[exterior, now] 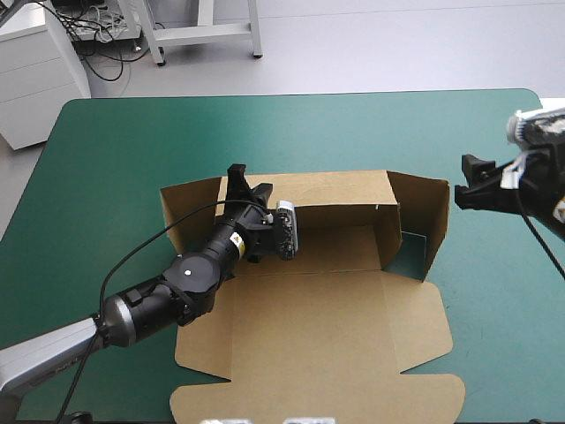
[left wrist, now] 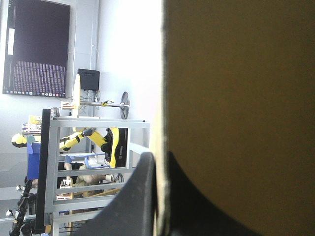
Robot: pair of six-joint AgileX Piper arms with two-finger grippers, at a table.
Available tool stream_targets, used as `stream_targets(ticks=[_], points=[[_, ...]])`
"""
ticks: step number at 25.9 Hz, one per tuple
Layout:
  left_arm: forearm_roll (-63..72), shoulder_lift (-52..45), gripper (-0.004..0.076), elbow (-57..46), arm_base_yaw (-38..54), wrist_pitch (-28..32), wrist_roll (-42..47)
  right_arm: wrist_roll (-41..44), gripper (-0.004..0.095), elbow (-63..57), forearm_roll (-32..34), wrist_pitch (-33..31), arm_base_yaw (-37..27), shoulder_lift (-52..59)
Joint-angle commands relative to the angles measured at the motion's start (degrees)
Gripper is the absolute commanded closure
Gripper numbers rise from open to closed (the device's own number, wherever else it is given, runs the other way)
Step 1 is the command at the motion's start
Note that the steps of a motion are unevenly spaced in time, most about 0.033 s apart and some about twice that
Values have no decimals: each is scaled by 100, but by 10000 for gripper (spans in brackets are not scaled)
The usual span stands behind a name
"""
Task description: Fold the box
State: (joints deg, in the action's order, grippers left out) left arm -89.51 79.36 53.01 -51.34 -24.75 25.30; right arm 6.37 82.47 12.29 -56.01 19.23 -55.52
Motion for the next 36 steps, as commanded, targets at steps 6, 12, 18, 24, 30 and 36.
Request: stream_targets(ticks=[6, 12, 18, 24, 30, 36], points=[[-105, -154, 756, 134, -27, 18, 192, 210, 170, 1026, -55, 339, -224, -1658], [-120, -154, 756, 134, -27, -4, 192, -431, 174, 1616, -1376, -224, -1089, -2634], [-290, -154, 756, 134, -27, -42, 192, -586, 174, 1919, -1746, -617, -1490, -3413], [-304, -154, 756, 160, -27, -87, 275, -586, 174, 1954, -1891, -749, -1659, -3992], [-556, -154, 756, 294, -27, -264, 775, -888, 174, 1954, -2291, -1033, -1698, -4296], [-640, -154, 756, 294, -27, -231, 764, -981, 174, 1894, -2304, -1484, -1698, -4259]])
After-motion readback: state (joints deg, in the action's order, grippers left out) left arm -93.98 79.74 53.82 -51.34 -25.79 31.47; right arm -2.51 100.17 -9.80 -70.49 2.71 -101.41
